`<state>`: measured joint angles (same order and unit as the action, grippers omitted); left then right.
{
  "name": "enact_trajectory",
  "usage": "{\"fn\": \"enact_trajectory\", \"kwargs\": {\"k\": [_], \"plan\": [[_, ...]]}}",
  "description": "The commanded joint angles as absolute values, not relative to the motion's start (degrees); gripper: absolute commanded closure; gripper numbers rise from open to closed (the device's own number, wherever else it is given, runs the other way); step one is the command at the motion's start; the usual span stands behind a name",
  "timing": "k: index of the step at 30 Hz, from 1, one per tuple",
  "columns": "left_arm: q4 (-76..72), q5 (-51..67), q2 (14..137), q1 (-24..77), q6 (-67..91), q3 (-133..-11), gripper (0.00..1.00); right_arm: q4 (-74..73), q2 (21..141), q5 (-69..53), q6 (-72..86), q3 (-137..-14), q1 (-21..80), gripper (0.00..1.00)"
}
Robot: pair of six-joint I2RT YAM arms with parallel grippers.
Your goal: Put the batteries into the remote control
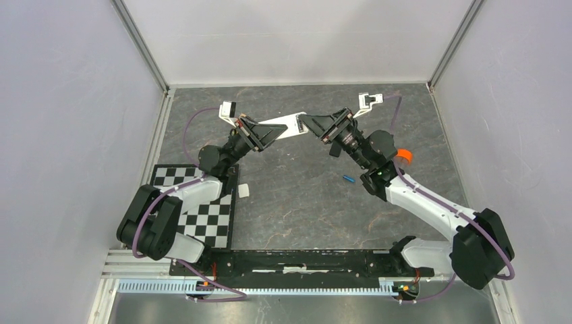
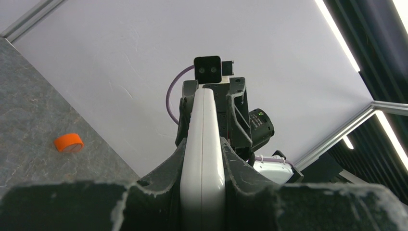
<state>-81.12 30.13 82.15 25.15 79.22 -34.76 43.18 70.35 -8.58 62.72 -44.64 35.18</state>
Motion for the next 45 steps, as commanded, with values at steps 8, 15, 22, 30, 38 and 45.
{"fn": "enact_trajectory", "kwargs": {"k": [8,15,22,30,38,45], "plan": [[-83.95,30.15,82.28,25.07,81.04,-37.50,0.98,43.55,72.49,-13.94,58.64,-46.85,34.28,0.77],[-83.87,30.28,82.15,25.06,80.61,-37.16,0.98,38.51,73.10,-13.12,55.11,-47.94,34.19,0.85],[-79.35,29.62,82.04,24.65,76.84,-34.30,0.98,37.67,69.82,-19.88,53.00,-45.92,30.50,0.33],[-67.01,29.72,78.72,24.54,65.61,-29.41,0.98,23.75,57.01,-25.74,44.94,-37.10,25.28,0.21],[-60.70,29.78,73.95,24.54,59.86,-24.30,0.98,-12.30,58.40,3.27,23.05,-41.88,25.20,0.36],[-58.06,33.92,71.10,24.62,56.63,-23.73,0.98,-16.25,67.51,4.25,6.32,-41.83,25.11,0.28]]}}
